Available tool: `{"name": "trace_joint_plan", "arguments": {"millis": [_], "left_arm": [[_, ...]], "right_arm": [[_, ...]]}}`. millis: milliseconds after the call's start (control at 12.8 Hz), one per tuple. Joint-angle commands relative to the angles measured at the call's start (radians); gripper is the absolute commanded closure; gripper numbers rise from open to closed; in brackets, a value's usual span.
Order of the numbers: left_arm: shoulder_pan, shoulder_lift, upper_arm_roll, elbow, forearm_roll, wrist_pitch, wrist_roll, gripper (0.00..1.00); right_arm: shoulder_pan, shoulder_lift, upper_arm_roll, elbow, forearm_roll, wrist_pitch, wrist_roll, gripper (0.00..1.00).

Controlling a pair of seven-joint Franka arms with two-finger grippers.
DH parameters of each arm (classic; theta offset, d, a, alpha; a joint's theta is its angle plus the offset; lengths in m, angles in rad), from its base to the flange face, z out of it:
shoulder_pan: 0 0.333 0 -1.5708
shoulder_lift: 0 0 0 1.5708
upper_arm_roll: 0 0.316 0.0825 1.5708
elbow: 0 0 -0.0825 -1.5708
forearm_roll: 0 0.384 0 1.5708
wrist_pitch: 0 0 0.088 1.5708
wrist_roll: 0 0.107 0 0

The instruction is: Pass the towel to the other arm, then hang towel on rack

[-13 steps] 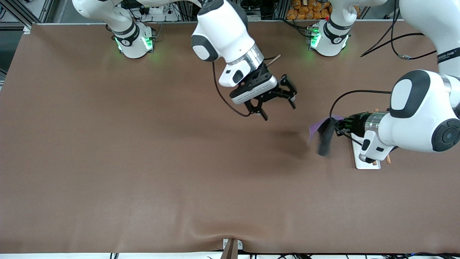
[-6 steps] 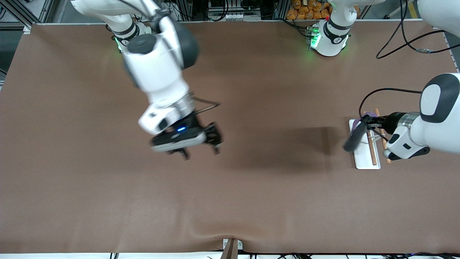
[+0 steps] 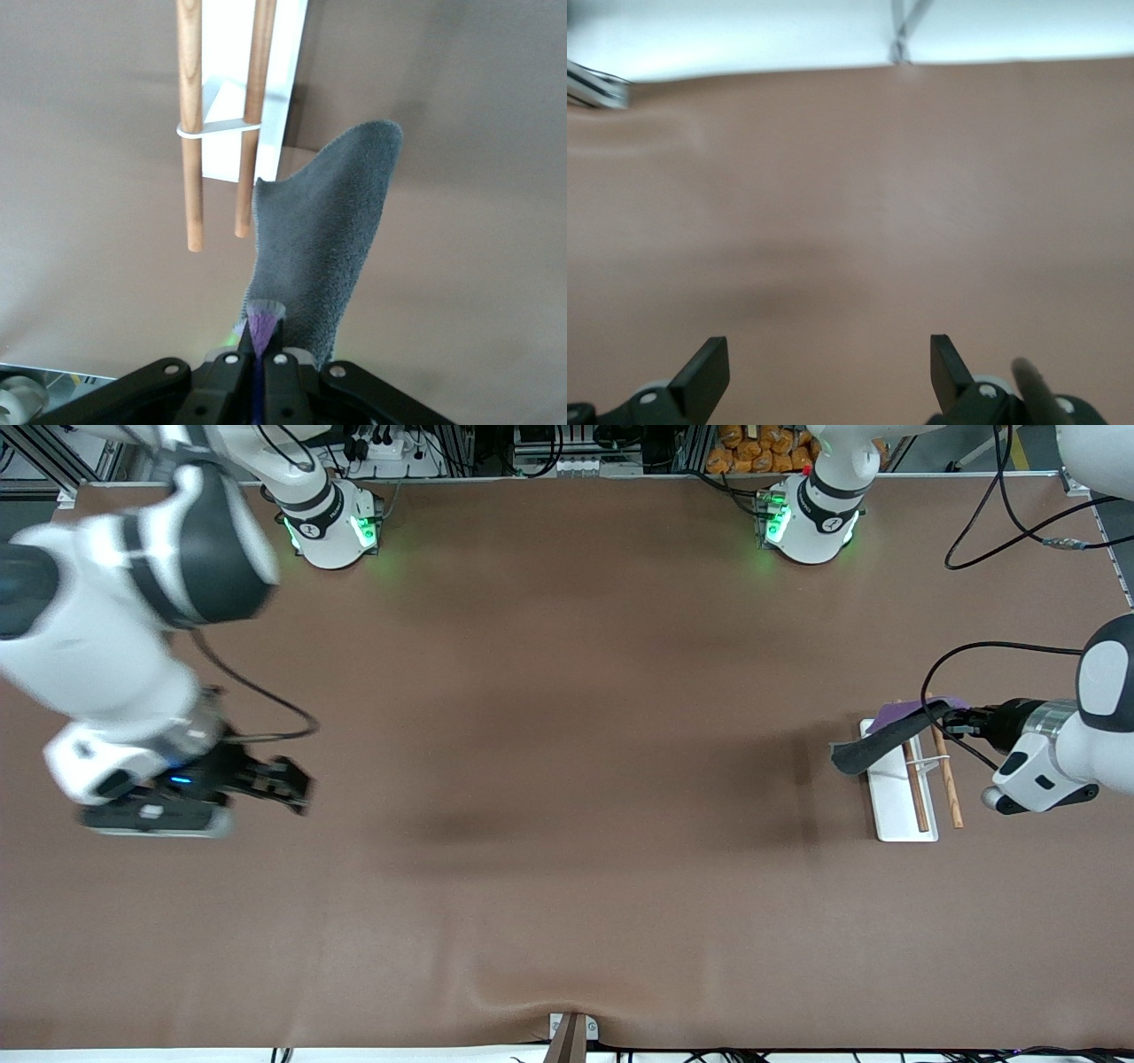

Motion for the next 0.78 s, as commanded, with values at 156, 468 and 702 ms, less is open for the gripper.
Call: {"name": "trace_joint_plan", "arguments": {"millis": [156,468,702], "left_arm": [[0.067,0.007,-0.005,-0.016,0.056,0.052,0.130,1.00],[0.115,0.022,-0.005,-0.015,0.056,0.116,0.246,1.00],[0.164,0.043,-0.005,-0.013,0.056,0.168,0.367,1.00]], "right_arm": [[-0.140,-0.141,0.021,-0.021,0.055,-0.291,-0.100,0.00],[-0.195,-0.189,0.021,-0.034,0.058,-0.456,-0.104,0.00],[-0.243,-0.297,0.020,-0.151,0.058,-0.463,-0.199,0.00]]}}
